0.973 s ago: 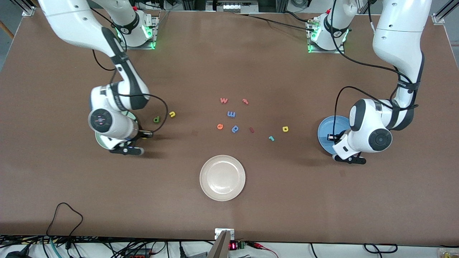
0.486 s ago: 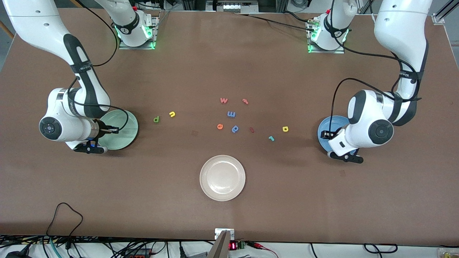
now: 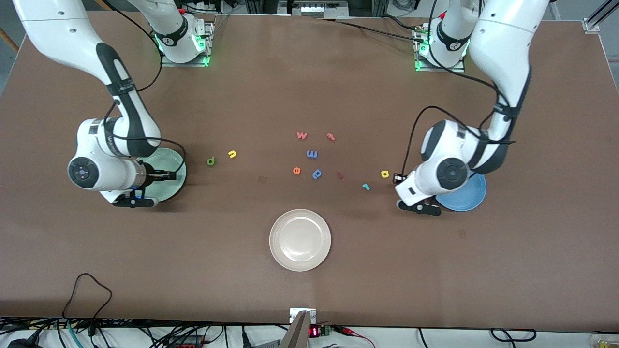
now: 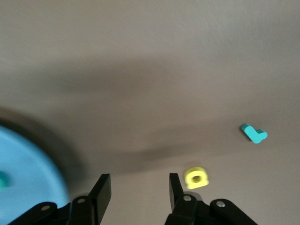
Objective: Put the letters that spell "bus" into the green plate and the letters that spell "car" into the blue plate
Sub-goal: 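Grasp green P with the right gripper while the left gripper grasps yellow A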
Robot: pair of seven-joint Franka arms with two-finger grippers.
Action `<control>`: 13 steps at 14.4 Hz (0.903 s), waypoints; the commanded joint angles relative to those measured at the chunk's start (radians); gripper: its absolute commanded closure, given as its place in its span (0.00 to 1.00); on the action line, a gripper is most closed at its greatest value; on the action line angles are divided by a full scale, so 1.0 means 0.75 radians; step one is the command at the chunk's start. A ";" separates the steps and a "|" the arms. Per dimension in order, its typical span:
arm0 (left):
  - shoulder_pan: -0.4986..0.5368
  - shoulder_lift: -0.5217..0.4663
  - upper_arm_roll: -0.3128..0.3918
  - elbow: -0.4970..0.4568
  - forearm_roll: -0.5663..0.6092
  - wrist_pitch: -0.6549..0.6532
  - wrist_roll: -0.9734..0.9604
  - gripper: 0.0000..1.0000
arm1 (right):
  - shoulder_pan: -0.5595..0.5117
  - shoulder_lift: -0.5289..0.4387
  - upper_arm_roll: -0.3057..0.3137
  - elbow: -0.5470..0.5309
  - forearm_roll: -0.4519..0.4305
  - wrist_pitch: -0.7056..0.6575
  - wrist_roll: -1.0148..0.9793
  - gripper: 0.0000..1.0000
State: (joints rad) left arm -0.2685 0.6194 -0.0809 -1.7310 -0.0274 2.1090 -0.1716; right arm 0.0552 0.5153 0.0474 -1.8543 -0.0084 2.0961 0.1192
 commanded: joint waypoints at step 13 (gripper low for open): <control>-0.047 0.037 -0.064 -0.116 -0.012 0.193 -0.133 0.38 | 0.233 0.025 -0.002 -0.094 0.013 0.022 0.256 0.47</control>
State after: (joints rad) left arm -0.3155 0.6647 -0.1077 -1.7873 -0.0280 2.2387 -0.2586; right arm 0.2254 0.5264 0.0507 -1.9180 -0.0083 2.1055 0.3025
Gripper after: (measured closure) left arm 0.379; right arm 0.449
